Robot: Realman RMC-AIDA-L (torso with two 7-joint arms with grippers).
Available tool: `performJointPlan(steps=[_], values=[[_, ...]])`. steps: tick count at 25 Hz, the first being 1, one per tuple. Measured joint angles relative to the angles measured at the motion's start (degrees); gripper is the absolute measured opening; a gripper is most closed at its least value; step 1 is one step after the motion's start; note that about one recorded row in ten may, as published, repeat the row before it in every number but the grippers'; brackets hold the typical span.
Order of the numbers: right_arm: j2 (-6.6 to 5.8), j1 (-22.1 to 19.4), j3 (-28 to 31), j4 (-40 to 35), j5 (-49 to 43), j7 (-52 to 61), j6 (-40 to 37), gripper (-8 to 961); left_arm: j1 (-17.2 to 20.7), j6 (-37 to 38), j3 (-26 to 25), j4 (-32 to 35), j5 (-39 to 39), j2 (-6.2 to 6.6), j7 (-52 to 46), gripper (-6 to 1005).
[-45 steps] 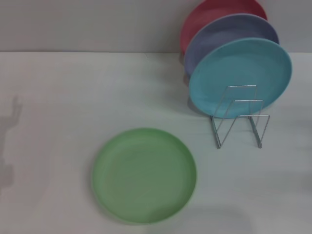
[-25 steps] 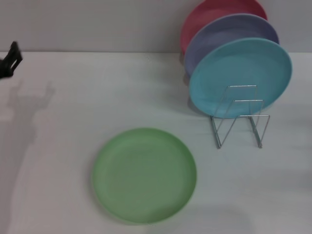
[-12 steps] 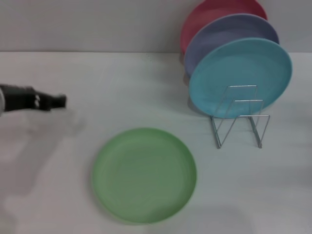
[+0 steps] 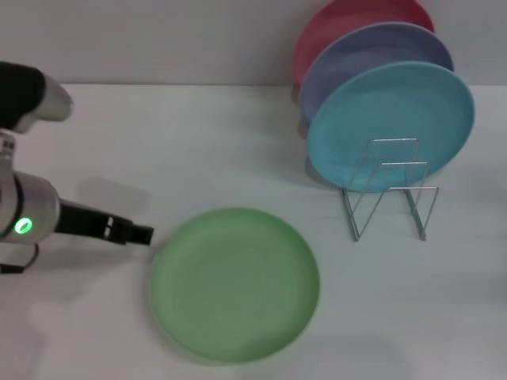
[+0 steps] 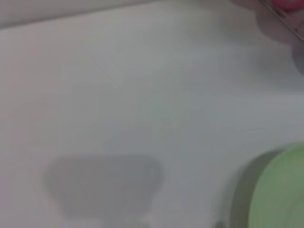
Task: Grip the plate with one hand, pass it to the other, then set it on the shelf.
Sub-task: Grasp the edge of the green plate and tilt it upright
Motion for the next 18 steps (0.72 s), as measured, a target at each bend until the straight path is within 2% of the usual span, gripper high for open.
performJointPlan(steps=[4,12,18], values=[[-0.03,0.09,0.18,0.16,0.03,-0.02,0.0,819,-1.15,-0.35,1.28,2.98,-0.73,-0.02,-0.14,775],[-0.03,0.15,0.22,0.19,0.07,-0.03,0.0,818,-1.64,-1.03,1.48,3.93,-2.38,-0.04,-0.17,763],[0.0,0.18,0.22,0.19,0.07,-0.03,0.0,818,-3.25,-1.12,1.49,8.27,-2.48,-0.04,-0.11,754]])
